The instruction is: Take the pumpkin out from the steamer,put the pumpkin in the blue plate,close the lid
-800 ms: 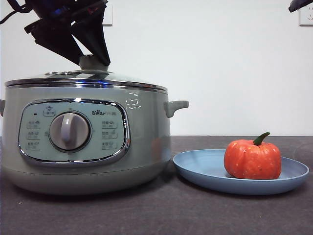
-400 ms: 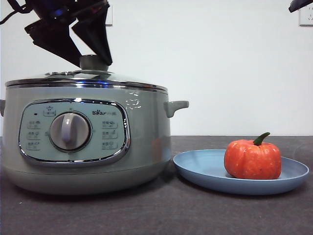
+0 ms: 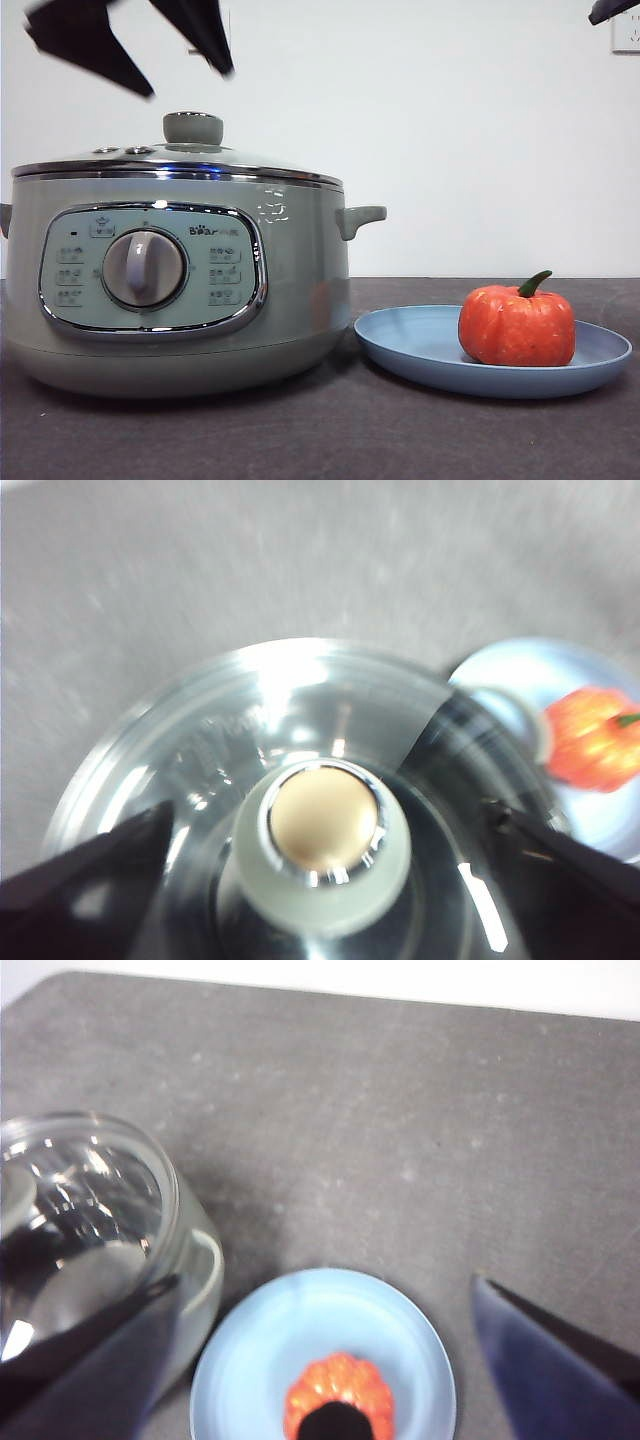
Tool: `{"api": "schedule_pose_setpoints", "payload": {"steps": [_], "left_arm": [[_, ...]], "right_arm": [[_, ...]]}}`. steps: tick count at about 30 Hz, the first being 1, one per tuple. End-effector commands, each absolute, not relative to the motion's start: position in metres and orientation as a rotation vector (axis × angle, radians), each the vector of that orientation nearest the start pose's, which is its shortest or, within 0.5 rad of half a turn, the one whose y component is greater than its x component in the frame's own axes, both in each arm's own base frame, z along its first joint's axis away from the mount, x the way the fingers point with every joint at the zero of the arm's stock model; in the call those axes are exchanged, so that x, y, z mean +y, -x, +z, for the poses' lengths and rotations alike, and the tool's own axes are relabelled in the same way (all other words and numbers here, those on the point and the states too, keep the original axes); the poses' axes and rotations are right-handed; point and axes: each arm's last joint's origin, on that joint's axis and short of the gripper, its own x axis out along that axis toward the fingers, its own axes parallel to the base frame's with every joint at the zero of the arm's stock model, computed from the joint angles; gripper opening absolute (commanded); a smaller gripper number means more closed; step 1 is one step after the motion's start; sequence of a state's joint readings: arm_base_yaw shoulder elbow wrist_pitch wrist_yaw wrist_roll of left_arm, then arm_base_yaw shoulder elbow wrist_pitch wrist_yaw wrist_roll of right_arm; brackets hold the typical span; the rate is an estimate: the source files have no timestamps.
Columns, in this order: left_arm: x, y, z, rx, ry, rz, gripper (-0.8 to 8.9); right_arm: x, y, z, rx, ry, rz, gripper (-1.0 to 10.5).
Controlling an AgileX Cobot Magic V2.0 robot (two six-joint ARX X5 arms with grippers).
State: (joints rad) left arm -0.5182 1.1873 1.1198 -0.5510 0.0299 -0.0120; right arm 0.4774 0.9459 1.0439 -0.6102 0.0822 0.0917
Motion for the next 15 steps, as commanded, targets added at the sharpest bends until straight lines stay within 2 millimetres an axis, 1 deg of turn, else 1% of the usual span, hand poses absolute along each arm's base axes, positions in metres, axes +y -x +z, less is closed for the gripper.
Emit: {"api": "schedule_pose_setpoints", "payload": {"steps": [1, 2, 5, 7, 11, 15], "left_arm": [[-0.115, -0.2, 0.345, 0.583, -0.16, -0.536, 0.38], [-0.113, -0.196, 0.347, 0.577, -0.177, -0.536, -0.22], [-0.106, -0.187, 0.349, 0.577, -0.194, -0.508, -0.08], [-0.103, -0.183, 0.345, 0.555, -0.193, -0.494, -0.08], [-0.095, -0.168, 0.321, 0.492, -0.161, -0.486, -0.08], [-0.083, -0.147, 0.287, 0.443, -0.109, -0.48, -0.08]], "right_arm": [[0.083, -0.166, 0.349, 0.534, 0.104, 0.373, 0.6], [0.083, -0.166, 0.348, 0.539, 0.105, 0.373, -0.2], [0.082, -0.164, 0.345, 0.511, 0.096, 0.375, -0.1], [0.08, -0.16, 0.34, 0.461, 0.081, 0.38, -0.1], [0.074, -0.146, 0.318, 0.359, 0.05, 0.387, -0.1], [0.067, -0.133, 0.289, 0.265, 0.018, 0.392, -0.1]]}}
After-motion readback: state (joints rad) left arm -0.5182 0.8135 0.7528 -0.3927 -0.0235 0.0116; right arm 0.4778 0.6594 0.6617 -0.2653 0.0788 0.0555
